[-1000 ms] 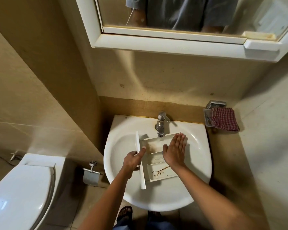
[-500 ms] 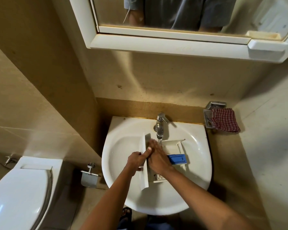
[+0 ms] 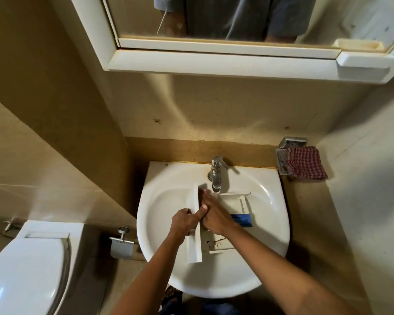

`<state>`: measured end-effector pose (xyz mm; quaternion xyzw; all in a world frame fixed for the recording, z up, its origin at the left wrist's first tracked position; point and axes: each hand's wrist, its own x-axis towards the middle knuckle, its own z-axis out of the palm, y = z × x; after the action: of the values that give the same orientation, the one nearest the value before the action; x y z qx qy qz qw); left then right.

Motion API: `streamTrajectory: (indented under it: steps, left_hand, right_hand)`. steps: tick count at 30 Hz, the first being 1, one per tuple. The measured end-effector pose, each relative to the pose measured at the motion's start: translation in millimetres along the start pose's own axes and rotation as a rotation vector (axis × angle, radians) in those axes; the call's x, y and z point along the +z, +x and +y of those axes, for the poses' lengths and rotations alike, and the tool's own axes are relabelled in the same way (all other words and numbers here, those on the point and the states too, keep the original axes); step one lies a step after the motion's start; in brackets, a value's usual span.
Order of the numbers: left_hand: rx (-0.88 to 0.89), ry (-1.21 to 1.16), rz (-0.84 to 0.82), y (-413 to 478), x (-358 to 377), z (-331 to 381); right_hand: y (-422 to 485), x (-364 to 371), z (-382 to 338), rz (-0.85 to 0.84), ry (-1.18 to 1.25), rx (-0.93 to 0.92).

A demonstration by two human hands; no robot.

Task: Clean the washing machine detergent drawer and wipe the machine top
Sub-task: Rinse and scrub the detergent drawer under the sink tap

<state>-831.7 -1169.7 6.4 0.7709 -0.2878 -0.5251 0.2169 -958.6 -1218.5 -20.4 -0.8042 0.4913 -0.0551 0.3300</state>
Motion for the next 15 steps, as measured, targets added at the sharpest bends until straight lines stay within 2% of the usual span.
streamTrajectory:
  steps: [3,7,9,12,15]
  left_hand:
    - [0.007,0.122,0.093,-5,-7,4]
    - [0.040,0.314,0.226,-14,-22,8]
    - [0.066,0.374,0.277,-20,-26,12]
    - [0.094,0.520,0.358,-32,-22,22]
    - [0.109,0.543,0.418,-37,-18,28]
  right_hand:
    - [4,5,-7,-0.035,-0.018,-0.089]
    - [-3,-5,26,0.101,-0.015,0.174]
    - [-6,-7,32,0.062,0.006,0.214]
    - [-2,-1,6,0.031,0.113,0.141]
    - [0,7,-12,0.080,0.133,0.027]
